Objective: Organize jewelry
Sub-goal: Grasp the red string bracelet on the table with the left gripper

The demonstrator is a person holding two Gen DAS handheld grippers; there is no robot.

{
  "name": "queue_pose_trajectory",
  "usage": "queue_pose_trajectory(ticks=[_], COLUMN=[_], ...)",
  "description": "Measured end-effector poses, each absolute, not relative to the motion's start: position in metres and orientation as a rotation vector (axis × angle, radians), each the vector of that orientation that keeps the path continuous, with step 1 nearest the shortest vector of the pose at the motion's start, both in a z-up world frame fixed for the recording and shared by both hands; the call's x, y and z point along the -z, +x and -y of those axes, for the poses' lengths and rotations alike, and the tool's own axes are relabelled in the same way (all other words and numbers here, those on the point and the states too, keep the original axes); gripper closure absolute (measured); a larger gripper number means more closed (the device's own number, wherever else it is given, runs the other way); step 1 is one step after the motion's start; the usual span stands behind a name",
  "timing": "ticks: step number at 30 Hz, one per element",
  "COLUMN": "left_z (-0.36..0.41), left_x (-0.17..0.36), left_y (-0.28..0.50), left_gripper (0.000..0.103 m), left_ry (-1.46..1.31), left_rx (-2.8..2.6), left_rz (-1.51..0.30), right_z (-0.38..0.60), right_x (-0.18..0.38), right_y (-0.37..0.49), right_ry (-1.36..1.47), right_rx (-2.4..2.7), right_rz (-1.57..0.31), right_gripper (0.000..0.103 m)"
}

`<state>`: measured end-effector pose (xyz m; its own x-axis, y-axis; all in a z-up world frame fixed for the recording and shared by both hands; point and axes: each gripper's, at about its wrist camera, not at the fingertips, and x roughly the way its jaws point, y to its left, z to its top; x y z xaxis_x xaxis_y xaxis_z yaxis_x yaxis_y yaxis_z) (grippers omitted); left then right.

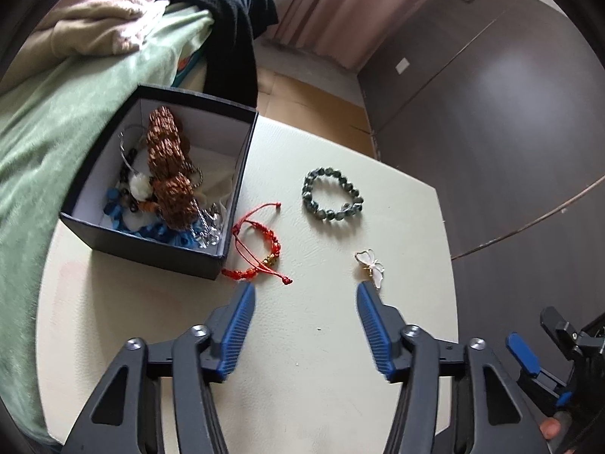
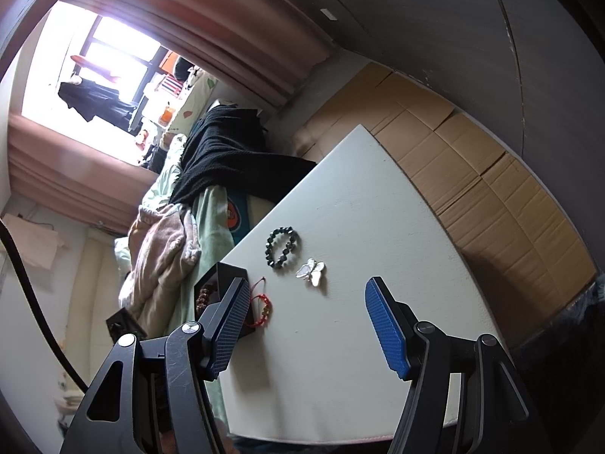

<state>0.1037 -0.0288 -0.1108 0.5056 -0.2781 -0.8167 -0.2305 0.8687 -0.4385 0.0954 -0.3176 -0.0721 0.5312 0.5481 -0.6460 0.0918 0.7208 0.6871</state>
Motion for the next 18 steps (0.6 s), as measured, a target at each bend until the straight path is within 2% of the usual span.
queue_pose_trajectory(ticks=[7,8,9,13,18], left_z=[0.024,0.021,0.019,0.014,0.015], left_x=[0.124,0.125,0.126,0.119,0.086], left_y=[0.115,0.115,0.115,0.110,0.102], left_gripper=[0.069,0.081,0.098,0.100,0.100], left_ry=[-0.544,-0.552,-0.562,-0.591,-0.580], left_rx=[-0.051,-0.057,-0.059,-0.026,0.044], left_rz=[-1.058,-1.054,-1.052,-1.024,-0.924], right_z=[0.317,0.316,0.315,0.305,0.289], right_x=[0.077,0.077,0.077,0.082,0.093], right_y=[0.103,0.104,0.104,0.110,0.116], right_ry=[0.751,0.749,0.747,0.729,0.732], right_rx=[-0.302,-0.303,-0.304,-0.304,-0.343], right_rz=[-1.011,-1.012,-1.014,-1.033,-1.079], right_gripper=[0.039,0.039,0.039,0.039,0.039])
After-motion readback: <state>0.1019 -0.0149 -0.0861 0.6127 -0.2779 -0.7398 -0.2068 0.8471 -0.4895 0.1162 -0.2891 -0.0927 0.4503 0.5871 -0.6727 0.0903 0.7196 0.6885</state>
